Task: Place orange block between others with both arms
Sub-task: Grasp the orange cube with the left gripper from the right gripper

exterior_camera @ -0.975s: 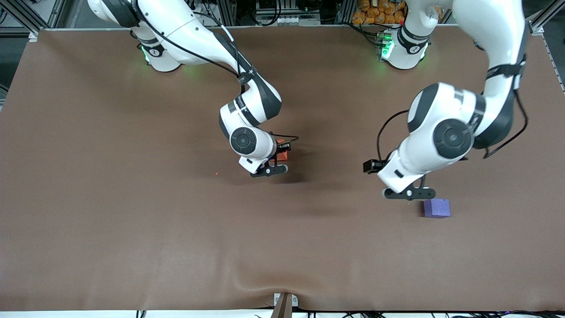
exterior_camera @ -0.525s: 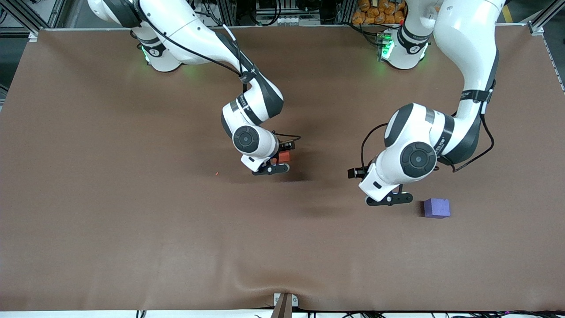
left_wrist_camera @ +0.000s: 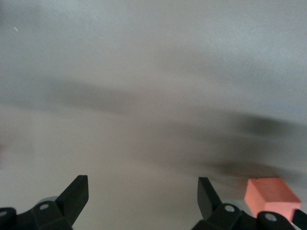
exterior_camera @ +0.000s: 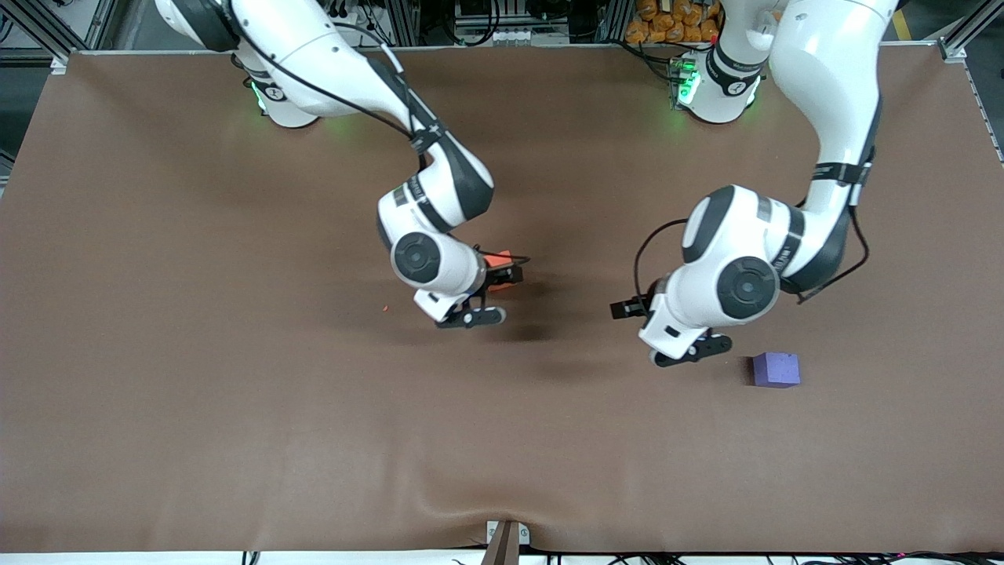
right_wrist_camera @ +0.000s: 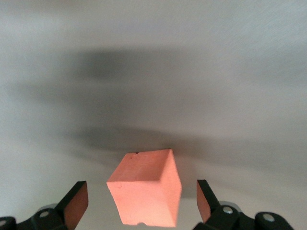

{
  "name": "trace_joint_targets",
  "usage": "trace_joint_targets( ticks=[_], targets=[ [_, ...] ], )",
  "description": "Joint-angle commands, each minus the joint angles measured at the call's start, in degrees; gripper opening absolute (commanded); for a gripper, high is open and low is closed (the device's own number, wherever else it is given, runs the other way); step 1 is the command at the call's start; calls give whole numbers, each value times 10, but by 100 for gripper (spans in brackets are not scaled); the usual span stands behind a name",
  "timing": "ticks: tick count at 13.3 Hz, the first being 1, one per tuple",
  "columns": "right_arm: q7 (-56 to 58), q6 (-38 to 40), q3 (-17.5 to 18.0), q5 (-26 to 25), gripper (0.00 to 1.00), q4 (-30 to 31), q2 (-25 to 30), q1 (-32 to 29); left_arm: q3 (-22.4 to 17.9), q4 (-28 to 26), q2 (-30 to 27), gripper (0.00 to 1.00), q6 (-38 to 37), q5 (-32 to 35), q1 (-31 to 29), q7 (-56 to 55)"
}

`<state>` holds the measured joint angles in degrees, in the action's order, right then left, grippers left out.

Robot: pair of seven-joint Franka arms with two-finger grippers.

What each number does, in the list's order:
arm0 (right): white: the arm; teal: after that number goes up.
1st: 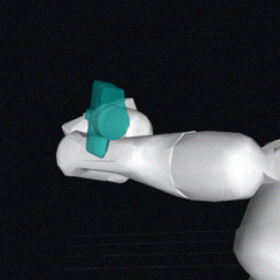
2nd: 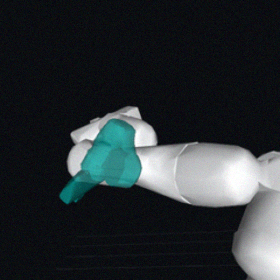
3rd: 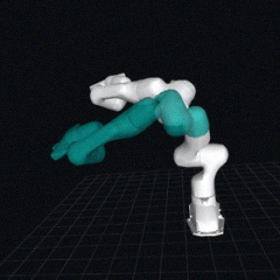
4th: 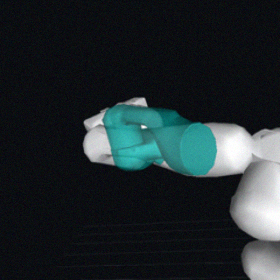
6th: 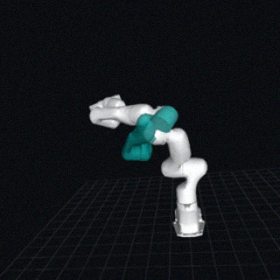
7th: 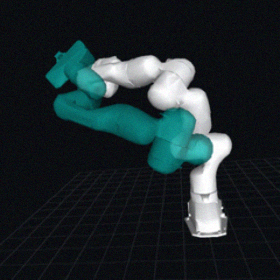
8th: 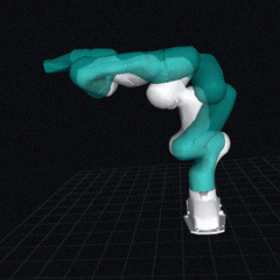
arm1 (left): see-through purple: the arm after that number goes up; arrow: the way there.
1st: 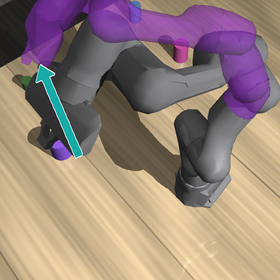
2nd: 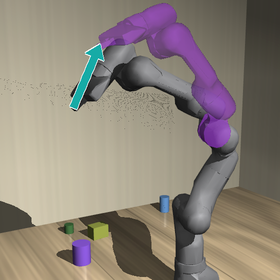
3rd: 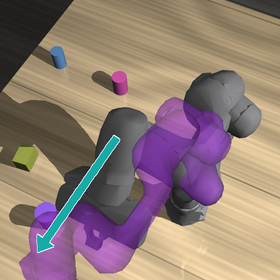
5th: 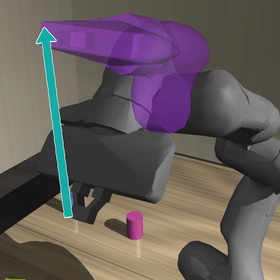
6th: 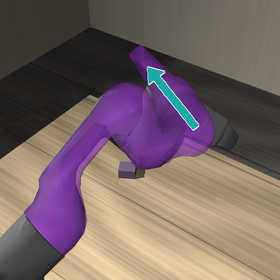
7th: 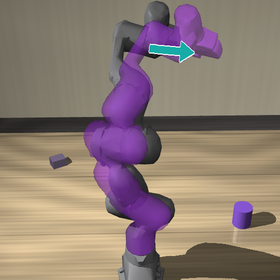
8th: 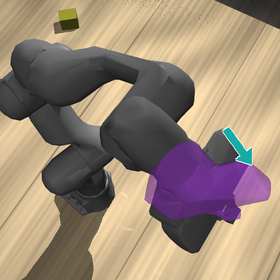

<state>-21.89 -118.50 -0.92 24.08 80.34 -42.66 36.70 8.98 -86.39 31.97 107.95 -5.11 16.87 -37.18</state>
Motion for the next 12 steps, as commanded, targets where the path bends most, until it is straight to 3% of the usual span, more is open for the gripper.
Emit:
trace_joint_targets(
  ticks=[1, 4, 7, 9, 12],
  targets=[
    [3, 50, 1, 2, 100, -21, 23, -47, -3, -30, -3, 100, 63, -9, 41, -64],
    [2, 136, 1, -11, 100, -20, 77, -109, -3, -23, 26, 100, 104, -3, 87, -111],
    [2, 228, 9, -97, 100, -20, 134, -149, -4, 10, 69, 100, 118, -3, 127, -156],
    [2, 280, 38, -122, 100, -20, 166, -195, -6, 44, 102, 100, 123, -3, 157, -191],
    [3, 302, 75, -142, 100, -19, 208, -268, -9, 46, 115, 100, 171, -3, 195, -235]
  ],
)
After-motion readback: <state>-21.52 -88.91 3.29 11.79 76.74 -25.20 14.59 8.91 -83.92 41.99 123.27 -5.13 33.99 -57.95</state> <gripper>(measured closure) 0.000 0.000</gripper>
